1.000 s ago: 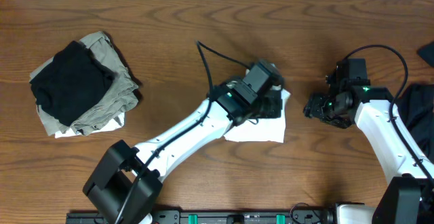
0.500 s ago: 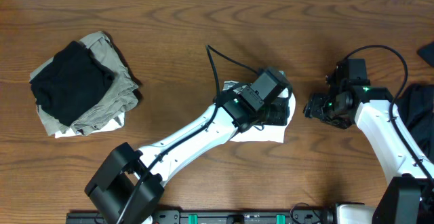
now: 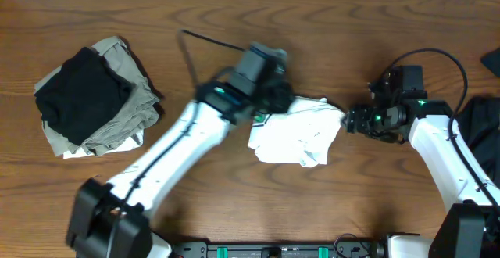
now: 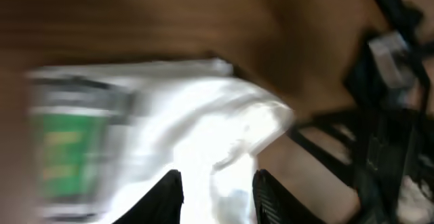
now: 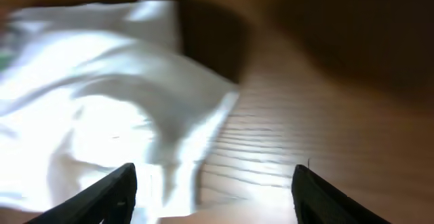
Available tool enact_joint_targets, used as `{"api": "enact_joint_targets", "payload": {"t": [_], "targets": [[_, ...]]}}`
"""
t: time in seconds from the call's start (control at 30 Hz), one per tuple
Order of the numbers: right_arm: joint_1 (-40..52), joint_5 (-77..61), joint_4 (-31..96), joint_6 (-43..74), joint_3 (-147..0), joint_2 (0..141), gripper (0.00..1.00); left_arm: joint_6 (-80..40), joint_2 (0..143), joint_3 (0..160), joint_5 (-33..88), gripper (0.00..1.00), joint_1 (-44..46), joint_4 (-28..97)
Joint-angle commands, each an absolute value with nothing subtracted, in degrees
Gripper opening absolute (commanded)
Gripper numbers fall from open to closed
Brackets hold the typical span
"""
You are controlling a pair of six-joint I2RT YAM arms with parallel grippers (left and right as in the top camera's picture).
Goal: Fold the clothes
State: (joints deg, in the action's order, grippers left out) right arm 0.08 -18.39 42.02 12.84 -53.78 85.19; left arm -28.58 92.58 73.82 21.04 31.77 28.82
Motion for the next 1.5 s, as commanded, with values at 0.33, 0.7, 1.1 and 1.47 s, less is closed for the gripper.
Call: {"api": "enact_joint_targets", "payload": {"t": [0.33,0.7,1.1,1.47], "targets": [[7.4,-30.0,42.9,10.2,-53.5,85.1,0.69,-25.5,99.5,72.4,19.2,0.40,26.2,35.3],[17.6,-30.1,43.2,13.3,-49.6,85.1,0.67,-25.5,104.4,72.4,21.4,0.40,26.8,38.6],[19.4,-10.1,41.4,22.3,-41.5,85.1,0.23,-25.1,105.0,72.0,21.3,0.41,32.4,43.6],[19.4,-1.7,31.7,24.9,-41.5,85.1,0.26,-25.1,107.4,67.4,21.4,0.41,34.8,44.9]]}}
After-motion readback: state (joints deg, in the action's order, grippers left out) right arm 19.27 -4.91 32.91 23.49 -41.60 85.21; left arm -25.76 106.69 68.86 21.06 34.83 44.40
